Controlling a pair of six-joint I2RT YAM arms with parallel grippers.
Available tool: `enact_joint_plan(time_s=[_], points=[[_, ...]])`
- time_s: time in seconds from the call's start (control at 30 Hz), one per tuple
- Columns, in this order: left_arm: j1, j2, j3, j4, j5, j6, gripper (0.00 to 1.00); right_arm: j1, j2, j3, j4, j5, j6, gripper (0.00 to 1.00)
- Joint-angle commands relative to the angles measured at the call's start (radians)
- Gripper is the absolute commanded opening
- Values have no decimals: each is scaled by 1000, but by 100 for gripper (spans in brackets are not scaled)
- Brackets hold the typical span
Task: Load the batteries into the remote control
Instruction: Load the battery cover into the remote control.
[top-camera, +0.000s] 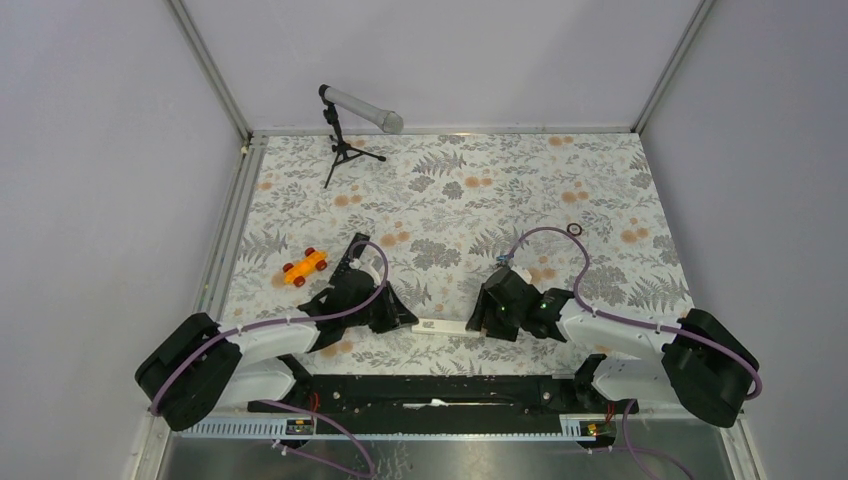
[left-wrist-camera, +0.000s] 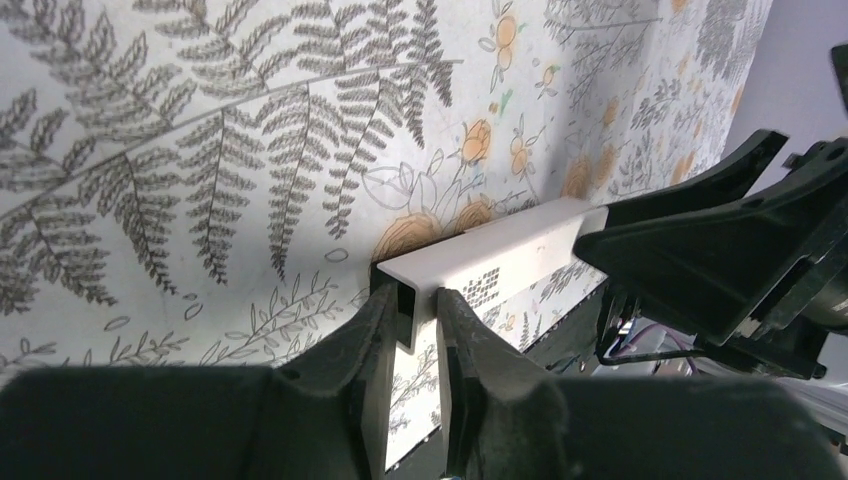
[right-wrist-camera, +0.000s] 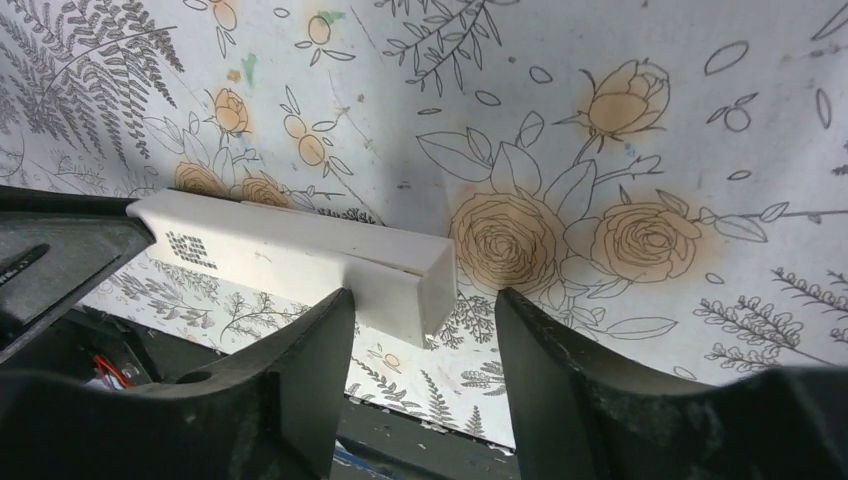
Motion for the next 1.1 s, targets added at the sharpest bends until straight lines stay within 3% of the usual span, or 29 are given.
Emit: enact_joint_plan(time_s=[0.0, 0.23, 0.4, 0.53, 0.67, 0.87, 1.07], points=[[-16, 9, -31, -213, -27, 50, 24, -14, 25, 3, -123, 83, -75, 56], [-15, -1, -31, -210, -17, 47, 37, -14, 46, -76, 26, -17, -74, 41], [-16, -10, -33, -191, 2, 45, 37, -15, 55, -79, 9, 6, -111, 30], [-16, -1, -27, -179, 11, 40, 37, -15, 42, -90, 11, -1, -125, 27], [-16, 1, -23, -178, 10, 35, 30, -16, 36, -97, 23, -8, -129, 27], [-16, 21, -31, -147, 31, 21, 11, -4, 131, -75, 6, -11, -127, 24], [-15, 32, -43, -58, 72, -40, 4, 82, 226, -36, -20, 65, -85, 26]])
